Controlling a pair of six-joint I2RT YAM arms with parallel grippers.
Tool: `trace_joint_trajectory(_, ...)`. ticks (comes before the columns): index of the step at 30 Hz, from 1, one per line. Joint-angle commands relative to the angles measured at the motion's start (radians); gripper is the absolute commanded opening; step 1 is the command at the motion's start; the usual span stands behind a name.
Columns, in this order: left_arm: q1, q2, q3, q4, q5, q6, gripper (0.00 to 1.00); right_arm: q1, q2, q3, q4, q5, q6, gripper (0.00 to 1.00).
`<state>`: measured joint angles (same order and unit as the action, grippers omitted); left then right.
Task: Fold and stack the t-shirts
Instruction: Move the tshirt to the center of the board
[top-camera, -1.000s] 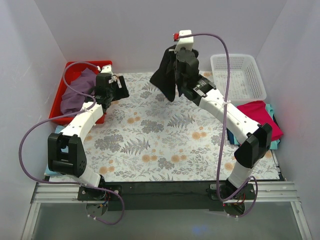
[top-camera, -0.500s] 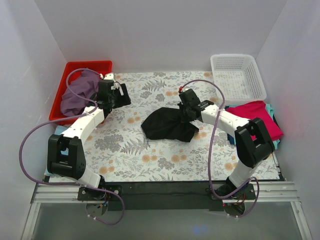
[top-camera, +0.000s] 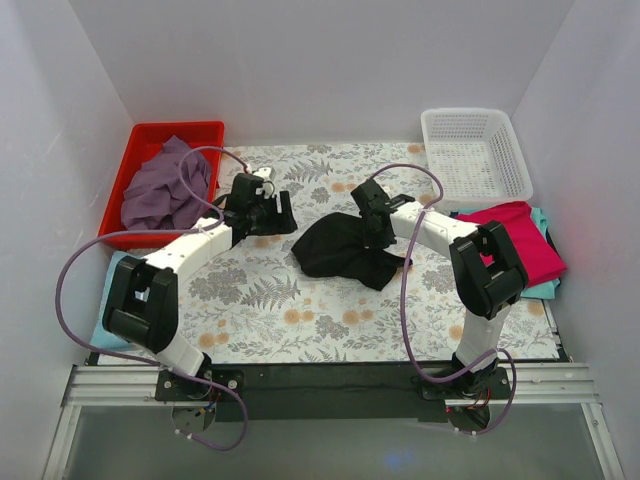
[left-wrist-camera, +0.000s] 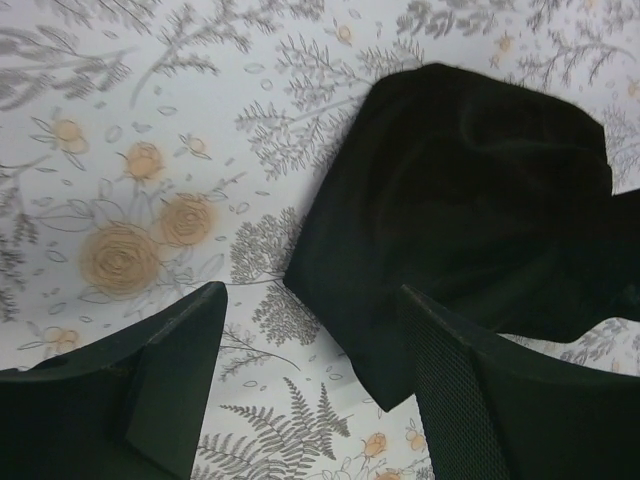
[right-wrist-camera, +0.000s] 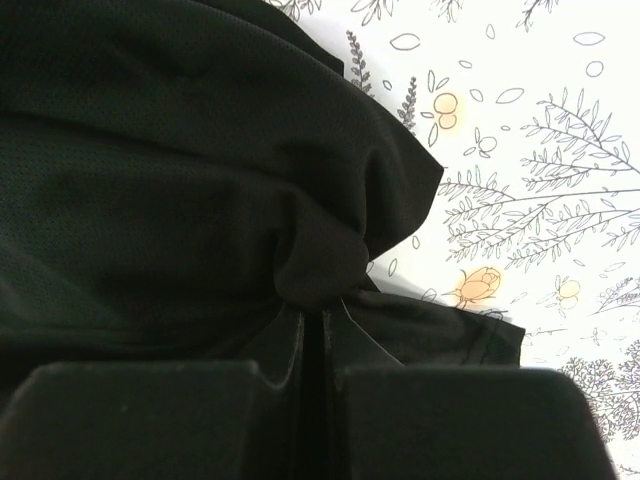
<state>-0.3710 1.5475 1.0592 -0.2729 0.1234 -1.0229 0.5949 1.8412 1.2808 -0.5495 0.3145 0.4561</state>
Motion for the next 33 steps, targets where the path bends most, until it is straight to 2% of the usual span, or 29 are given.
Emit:
trace_joint_trajectory(1, -0.031, 0.08, -0.018, -0.023, 0.07, -0.014, 0.66, -0.009, -0.005, 0.018, -0.046, 0.009, 0.033, 0.04)
trace_joint_trajectory(7, -0.042, 0.178, -0.011, -0.019, 0.108, -0.034, 0.65, -0.014, -0.005, 0.018, -0.047, -0.003, 0.03, 0.12)
trace_joint_trajectory(13, -0.052, 0.247, 0.027, 0.0, 0.157, -0.043, 0.64, -0.018, -0.01, 0.023, -0.047, -0.003, 0.024, 0.14)
trace_joint_trajectory(20, -0.075, 0.309, 0.077, -0.011, 0.203, -0.034, 0.51, -0.024, -0.011, 0.022, -0.047, 0.0, 0.016, 0.15)
trace_joint_trajectory(23, -0.086, 0.316, 0.09, -0.023, 0.188, -0.02, 0.4, -0.027, -0.014, 0.022, -0.049, 0.001, 0.016, 0.15)
trace_joint_trajectory(24, -0.088, 0.316, 0.094, -0.032, 0.177, -0.017, 0.23, -0.029, -0.016, 0.022, -0.047, 0.008, 0.015, 0.13)
trace_joint_trajectory(26, -0.089, 0.313, 0.116, -0.048, 0.135, -0.016, 0.03, -0.029, -0.017, 0.026, -0.049, 0.017, 0.015, 0.1)
trace_joint_trajectory(27, -0.089, 0.303, 0.125, -0.063, 0.113, -0.011, 0.0, -0.029, -0.022, 0.029, -0.05, 0.03, 0.01, 0.03)
trace_joint_trajectory(28, -0.088, 0.292, 0.133, -0.068, 0.085, -0.011, 0.0, -0.029, -0.026, 0.038, -0.05, 0.038, 0.007, 0.01)
trace_joint_trajectory(32, -0.088, 0.229, 0.247, -0.123, -0.046, 0.018, 0.0, -0.029, -0.063, 0.084, -0.073, 0.098, -0.022, 0.01)
trace_joint_trajectory(33, -0.088, 0.212, 0.318, -0.147, -0.071, 0.026, 0.0, -0.029, -0.083, 0.097, -0.078, 0.121, -0.025, 0.01)
